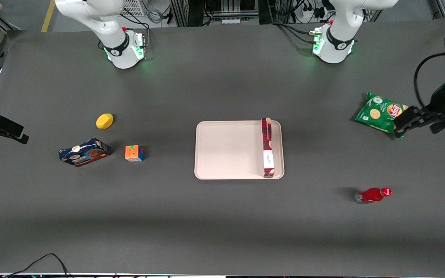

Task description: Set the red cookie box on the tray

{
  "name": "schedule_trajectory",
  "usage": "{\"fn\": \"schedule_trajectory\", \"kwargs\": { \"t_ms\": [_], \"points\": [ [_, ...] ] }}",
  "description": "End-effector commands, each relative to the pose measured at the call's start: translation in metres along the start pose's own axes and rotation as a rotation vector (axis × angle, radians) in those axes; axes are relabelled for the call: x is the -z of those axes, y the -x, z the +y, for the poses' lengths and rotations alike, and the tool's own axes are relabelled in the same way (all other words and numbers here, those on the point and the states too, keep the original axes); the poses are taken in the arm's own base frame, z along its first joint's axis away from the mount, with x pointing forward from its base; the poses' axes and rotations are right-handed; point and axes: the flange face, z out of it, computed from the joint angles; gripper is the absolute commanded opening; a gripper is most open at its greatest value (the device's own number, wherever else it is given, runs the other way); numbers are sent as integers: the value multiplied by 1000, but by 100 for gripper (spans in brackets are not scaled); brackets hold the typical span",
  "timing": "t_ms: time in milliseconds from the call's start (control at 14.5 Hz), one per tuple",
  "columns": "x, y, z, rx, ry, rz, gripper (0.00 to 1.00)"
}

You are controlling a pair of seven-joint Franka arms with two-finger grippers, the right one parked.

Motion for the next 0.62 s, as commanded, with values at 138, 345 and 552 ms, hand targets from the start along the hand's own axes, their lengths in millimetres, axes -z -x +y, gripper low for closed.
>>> {"fn": "schedule_trajectory", "kwargs": {
  "t_ms": [138, 345, 552],
  "points": [
    [14, 15, -27, -91, -53, -25, 100],
    [9, 18, -34, -101, -56, -40, 100],
    [4, 18, -32, -106, -54, -43, 100]
  ]
}}
